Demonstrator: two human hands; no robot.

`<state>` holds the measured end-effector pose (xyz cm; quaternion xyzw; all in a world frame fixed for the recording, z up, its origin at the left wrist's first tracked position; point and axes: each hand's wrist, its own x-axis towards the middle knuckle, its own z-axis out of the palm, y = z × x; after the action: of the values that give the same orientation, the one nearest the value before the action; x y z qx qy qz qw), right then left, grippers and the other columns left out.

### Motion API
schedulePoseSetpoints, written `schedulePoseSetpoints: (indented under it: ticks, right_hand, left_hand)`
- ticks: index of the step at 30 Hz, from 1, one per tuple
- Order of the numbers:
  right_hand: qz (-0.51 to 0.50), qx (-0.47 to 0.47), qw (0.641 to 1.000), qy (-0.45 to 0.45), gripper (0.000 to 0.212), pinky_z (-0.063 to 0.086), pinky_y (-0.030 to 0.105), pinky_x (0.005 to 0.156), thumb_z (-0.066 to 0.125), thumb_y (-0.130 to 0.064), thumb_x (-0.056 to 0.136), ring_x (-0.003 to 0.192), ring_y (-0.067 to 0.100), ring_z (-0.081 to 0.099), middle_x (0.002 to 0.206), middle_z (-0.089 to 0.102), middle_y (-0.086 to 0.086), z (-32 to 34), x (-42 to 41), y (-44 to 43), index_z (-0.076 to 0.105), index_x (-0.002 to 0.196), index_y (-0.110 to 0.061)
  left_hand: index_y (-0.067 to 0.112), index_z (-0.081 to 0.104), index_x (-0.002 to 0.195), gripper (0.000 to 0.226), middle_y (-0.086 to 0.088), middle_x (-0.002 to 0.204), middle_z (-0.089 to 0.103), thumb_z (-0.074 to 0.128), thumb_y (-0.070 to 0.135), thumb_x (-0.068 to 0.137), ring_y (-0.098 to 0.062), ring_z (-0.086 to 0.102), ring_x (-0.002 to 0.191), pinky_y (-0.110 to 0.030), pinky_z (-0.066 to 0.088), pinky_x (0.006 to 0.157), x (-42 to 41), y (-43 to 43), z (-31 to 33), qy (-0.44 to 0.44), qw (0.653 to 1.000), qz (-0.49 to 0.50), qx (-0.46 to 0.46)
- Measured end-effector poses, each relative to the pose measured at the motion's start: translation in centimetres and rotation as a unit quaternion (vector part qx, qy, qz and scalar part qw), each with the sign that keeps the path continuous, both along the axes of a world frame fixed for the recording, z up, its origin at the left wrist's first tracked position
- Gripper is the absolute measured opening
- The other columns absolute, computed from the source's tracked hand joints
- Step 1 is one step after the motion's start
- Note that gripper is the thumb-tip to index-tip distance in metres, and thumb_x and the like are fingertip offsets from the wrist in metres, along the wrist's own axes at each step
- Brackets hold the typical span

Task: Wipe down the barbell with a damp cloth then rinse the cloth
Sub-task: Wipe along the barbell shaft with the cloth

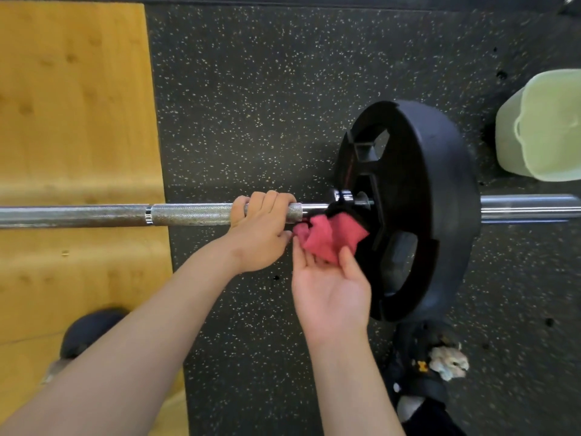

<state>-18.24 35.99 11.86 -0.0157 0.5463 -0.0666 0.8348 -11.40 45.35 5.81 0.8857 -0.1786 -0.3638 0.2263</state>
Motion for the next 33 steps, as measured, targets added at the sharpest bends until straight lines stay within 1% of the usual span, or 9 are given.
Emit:
schedulePoseSetpoints:
  ticks: [8,13,15,17,19,23,29,31,33]
  right_hand:
    - [-0.032,0.065,0.996,-0.048,0.062,0.033,0.045,0.111,0.05,-0.051,0.093,0.125,0.038,0.051,0.133,0.056,0.019,-1.8,1.4,-1.7,0.052,0.134,-0.005]
    - [-0.012,0.084,0.995,-0.06,0.076,0.027,0.045,0.115,0.035,-0.066,0.092,0.128,0.037,0.048,0.133,0.056,0.02,-3.0,2.2,-1.6,0.052,0.134,-0.006]
    - [-0.04,0.086,0.993,-0.072,0.068,0.032,0.039,0.11,0.039,-0.06,0.091,0.121,0.029,0.053,0.131,0.058,0.014,-3.7,2.5,-1.0,0.056,0.13,-0.007]
    - [-0.079,0.101,0.989,-0.079,0.046,0.042,0.03,0.091,0.042,-0.037,0.09,0.098,0.023,0.056,0.117,0.061,0.009,-4.4,2.6,-0.5,0.061,0.119,-0.007]
    - [-0.096,0.111,0.986,-0.082,0.039,0.047,0.032,0.078,0.042,-0.025,0.083,0.091,0.025,0.057,0.108,0.062,0.012,-4.7,2.8,-0.1,0.064,0.11,-0.005]
    - [-0.11,0.097,0.989,0.007,0.033,0.048,0.036,0.089,0.044,-0.025,0.089,0.097,0.028,0.061,0.101,0.067,0.015,-5.4,4.2,-0.1,0.066,0.107,-0.007]
    - [-0.085,0.086,0.993,-0.01,0.038,0.038,0.03,0.105,0.043,-0.011,0.076,0.107,0.025,0.056,0.103,0.064,0.022,-4.0,2.8,-0.7,0.063,0.104,0.004]
    - [-0.071,0.077,0.994,0.025,0.031,0.043,0.036,0.103,0.041,-0.002,0.081,0.102,0.03,0.06,0.099,0.067,0.027,-3.3,1.9,-0.8,0.063,0.099,0.009]
    - [-0.056,0.062,0.996,0.029,0.032,0.05,0.042,0.093,0.038,-0.003,0.093,0.102,0.037,0.063,0.104,0.068,0.027,-2.5,0.6,-0.8,0.062,0.11,0.009]
  left_hand:
    - [0.028,0.032,0.133,0.043,0.013,0.111,0.03,0.046,0.021,0.093,-0.009,0.023,0.115,-0.025,0.005,0.098,0.9,-0.1,0.0,0.014,1.0,0.021,-0.016]
    - [0.028,0.032,0.132,0.059,0.01,0.117,0.035,0.048,0.007,0.08,-0.009,0.023,0.115,-0.019,0.006,0.09,1.5,0.0,0.5,0.041,0.999,0.015,-0.022]
    - [0.027,0.032,0.133,0.062,0.01,0.115,0.035,0.05,0.006,0.077,-0.009,0.023,0.113,-0.019,0.007,0.089,1.7,0.0,0.7,0.048,0.998,0.017,-0.025]
    - [0.028,0.033,0.132,0.063,0.01,0.111,0.034,0.05,0.004,0.076,-0.008,0.023,0.109,-0.018,0.008,0.087,1.8,0.0,0.9,0.051,0.998,0.019,-0.029]
    - [0.029,0.033,0.132,0.064,0.01,0.112,0.035,0.049,0.003,0.076,-0.008,0.024,0.11,-0.018,0.008,0.086,1.8,0.1,1.0,0.052,0.998,0.015,-0.034]
    - [0.031,0.032,0.131,0.063,0.011,0.114,0.036,0.047,0.003,0.077,-0.007,0.024,0.111,-0.017,0.007,0.087,1.8,0.2,1.1,0.06,0.997,0.012,-0.046]
    - [0.03,0.032,0.131,0.066,0.012,0.111,0.034,0.048,0.0,0.074,-0.006,0.022,0.108,-0.016,0.007,0.085,1.8,0.3,0.9,0.059,0.998,0.004,-0.029]
    - [0.03,0.032,0.131,0.066,0.011,0.113,0.035,0.049,0.0,0.074,-0.006,0.022,0.11,-0.015,0.006,0.084,1.8,0.3,0.9,0.061,0.998,0.005,-0.028]
    - [0.03,0.032,0.13,0.065,0.01,0.115,0.036,0.049,0.0,0.074,-0.006,0.022,0.112,-0.014,0.005,0.083,1.8,0.3,1.0,0.067,0.997,0.009,-0.028]
